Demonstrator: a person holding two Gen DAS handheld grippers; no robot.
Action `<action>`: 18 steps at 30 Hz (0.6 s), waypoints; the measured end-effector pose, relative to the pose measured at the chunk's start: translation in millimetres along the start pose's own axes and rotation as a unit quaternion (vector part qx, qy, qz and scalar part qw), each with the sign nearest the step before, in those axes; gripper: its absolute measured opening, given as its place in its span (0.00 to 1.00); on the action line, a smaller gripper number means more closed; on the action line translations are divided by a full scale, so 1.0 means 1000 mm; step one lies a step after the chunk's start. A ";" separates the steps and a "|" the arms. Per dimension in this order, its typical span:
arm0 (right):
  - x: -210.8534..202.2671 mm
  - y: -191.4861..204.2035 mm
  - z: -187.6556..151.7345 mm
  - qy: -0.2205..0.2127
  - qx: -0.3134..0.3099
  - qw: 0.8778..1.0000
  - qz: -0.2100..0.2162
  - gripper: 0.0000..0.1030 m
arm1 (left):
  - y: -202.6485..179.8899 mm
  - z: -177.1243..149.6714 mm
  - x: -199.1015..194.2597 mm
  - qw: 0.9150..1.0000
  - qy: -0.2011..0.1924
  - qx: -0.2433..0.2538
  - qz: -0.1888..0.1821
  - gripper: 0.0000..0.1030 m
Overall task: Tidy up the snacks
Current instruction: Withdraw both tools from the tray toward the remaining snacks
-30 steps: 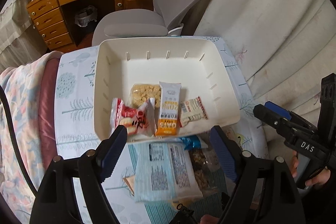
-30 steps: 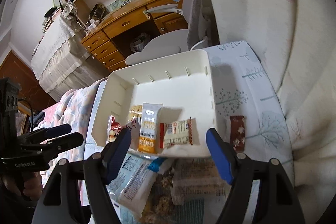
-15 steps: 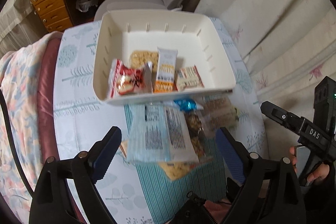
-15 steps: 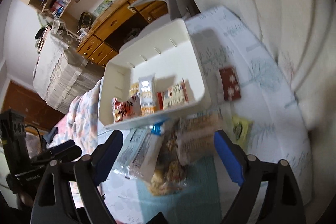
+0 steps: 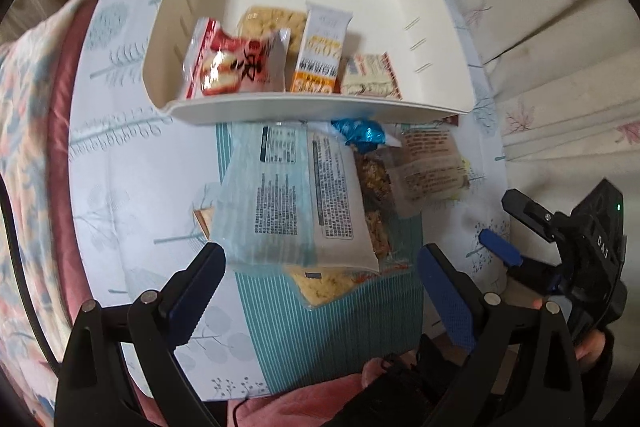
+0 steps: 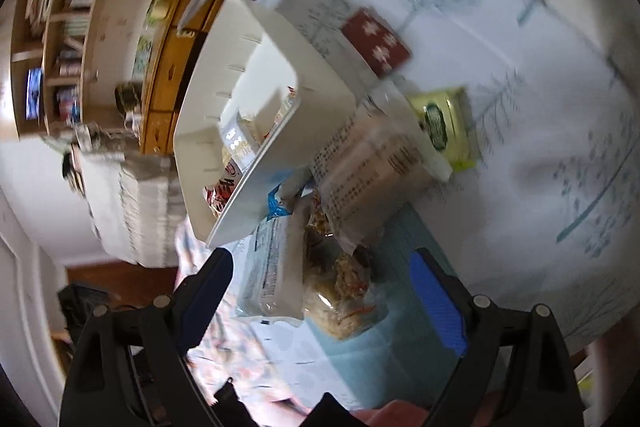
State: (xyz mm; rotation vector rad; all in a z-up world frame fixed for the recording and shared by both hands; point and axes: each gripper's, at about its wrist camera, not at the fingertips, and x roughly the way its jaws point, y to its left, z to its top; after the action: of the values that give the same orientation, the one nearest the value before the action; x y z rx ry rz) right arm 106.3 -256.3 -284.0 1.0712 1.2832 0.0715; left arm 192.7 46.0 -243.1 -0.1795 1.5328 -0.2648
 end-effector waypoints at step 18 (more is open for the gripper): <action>0.051 -0.040 0.022 0.006 0.155 0.987 0.046 0.88 | -0.012 0.047 0.083 0.991 0.118 0.006 0.056 0.94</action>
State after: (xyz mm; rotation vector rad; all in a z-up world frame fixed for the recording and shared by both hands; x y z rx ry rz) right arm 121.0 -261.9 -350.4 1.3988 1.2815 -0.0547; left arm 239.9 8.4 -318.1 -0.0526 1.7699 -0.2119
